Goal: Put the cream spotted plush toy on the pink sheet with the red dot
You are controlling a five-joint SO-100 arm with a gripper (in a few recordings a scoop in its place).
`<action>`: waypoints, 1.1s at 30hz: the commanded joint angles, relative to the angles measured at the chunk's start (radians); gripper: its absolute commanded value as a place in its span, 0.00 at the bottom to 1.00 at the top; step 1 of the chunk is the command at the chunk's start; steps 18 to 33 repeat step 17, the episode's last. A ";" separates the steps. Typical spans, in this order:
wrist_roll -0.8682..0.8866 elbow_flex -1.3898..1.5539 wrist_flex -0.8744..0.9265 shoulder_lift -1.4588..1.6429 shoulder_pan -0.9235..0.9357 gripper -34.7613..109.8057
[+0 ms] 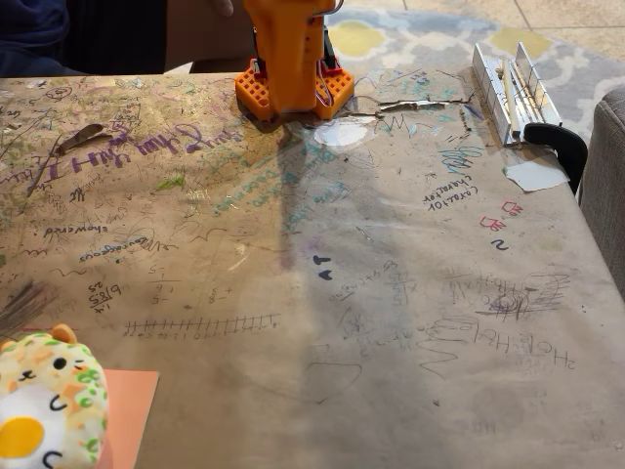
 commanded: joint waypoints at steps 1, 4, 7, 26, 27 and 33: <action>-0.020 0.155 0.012 0.253 -0.015 0.24; -0.028 0.216 0.031 0.318 0.008 0.24; -0.040 0.268 0.021 0.345 0.017 0.24; -0.021 0.281 0.063 0.345 -0.044 0.24; -0.021 0.281 0.063 0.345 -0.044 0.24; -0.021 0.281 0.063 0.345 -0.044 0.24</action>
